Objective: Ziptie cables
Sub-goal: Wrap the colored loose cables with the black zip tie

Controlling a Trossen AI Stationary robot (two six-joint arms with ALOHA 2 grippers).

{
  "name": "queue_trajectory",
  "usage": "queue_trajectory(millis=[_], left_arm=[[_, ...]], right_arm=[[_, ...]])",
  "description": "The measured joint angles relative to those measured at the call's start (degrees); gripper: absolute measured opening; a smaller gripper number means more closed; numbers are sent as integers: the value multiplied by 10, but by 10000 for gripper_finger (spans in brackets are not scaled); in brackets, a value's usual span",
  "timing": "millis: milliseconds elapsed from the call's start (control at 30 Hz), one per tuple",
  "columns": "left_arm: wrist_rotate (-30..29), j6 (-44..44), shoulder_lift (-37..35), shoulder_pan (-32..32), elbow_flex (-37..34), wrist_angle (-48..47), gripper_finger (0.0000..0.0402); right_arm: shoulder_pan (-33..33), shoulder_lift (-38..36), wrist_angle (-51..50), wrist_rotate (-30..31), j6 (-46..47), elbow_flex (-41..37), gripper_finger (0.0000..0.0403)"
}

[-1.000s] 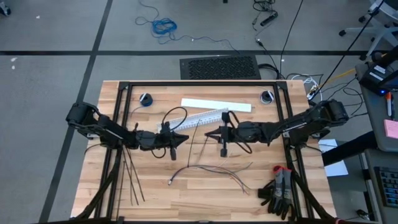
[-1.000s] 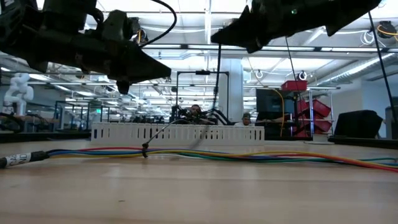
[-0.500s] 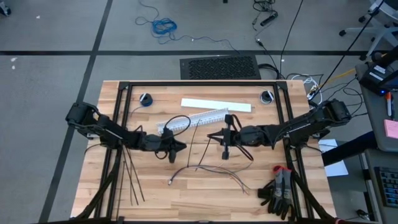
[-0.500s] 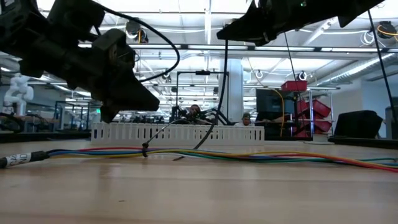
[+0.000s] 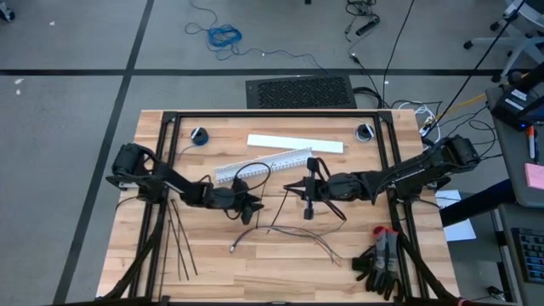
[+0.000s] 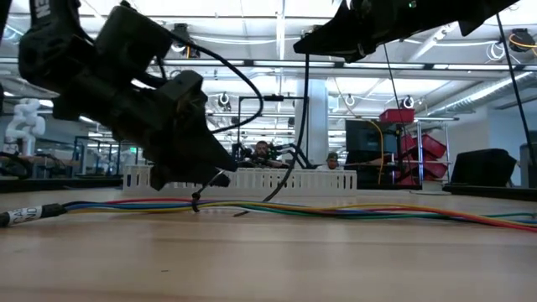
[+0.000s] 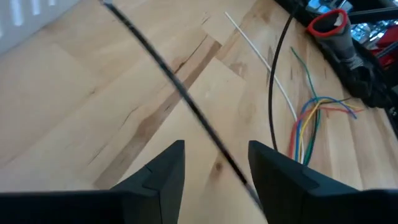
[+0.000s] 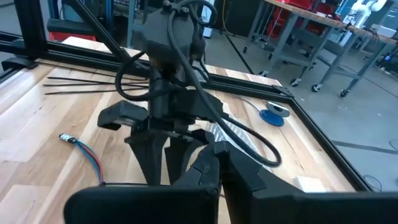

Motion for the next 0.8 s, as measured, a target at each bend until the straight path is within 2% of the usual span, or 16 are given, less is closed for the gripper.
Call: queue_trajectory(millis=[100,167,233,333,400,500,700,800], left_arm=[[13,1,7,7,13,0,167],[26,1,8,9,22,1,148],[35,4,7,9,29,0,113],[46,18,2,9,39,1,37],[46,24,-2,8,42,2,11],[45,25,-3,8,46,8,4],[37,35,-7,7,52,77,2],[36,45,-22,7,52,91,1]], right_arm=[[0,0,-2,0,-2,0,0],[0,0,-3,1,-4,0,0],[0,0,-4,2,-7,0,0],[-3,0,-5,2,-14,0,0],[-7,0,-9,2,-19,0,0],[-17,3,-24,-4,-12,0,0],[-24,24,-32,-89,11,0,0],[-24,34,-28,-94,18,0,0]])
